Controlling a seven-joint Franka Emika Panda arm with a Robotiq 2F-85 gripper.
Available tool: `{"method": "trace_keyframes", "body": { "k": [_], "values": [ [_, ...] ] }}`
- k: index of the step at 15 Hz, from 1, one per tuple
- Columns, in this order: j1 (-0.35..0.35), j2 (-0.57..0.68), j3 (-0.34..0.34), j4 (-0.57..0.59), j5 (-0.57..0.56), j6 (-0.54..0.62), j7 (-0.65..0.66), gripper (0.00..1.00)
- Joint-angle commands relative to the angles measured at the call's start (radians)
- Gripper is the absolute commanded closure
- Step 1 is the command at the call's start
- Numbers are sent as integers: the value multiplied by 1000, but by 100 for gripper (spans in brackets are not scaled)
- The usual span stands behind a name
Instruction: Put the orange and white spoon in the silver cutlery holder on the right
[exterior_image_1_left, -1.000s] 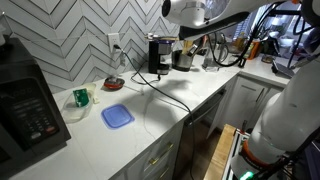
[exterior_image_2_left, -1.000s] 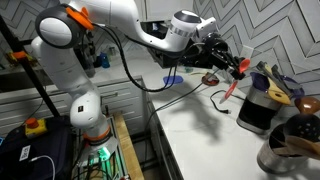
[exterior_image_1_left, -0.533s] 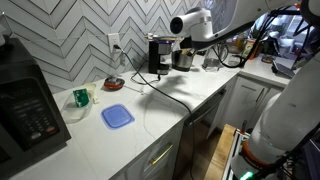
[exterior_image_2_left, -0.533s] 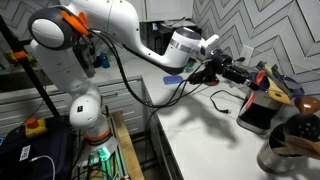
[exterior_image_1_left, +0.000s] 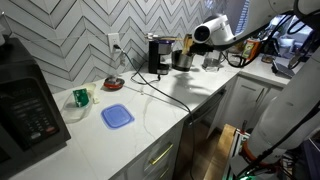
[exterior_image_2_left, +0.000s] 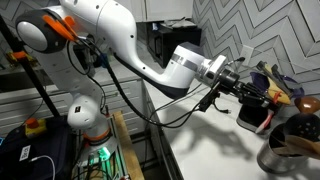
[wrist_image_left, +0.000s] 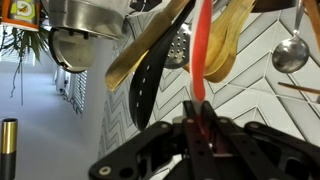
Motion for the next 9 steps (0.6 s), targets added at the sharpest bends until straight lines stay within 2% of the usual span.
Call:
{"method": "trace_keyframes", "body": {
  "k": [1, 2, 5, 7, 9],
  "values": [
    [-11, 7, 29, 7, -35, -46, 75, 97],
    [-8, 17, 34, 13, -23, -73, 134, 97],
    [-11, 62, 44, 39, -165, -135, 341, 97],
    [-18, 94, 41, 52, -240, -135, 430, 97],
    [-31, 131, 38, 66, -268, -113, 473, 97]
  ]
}}
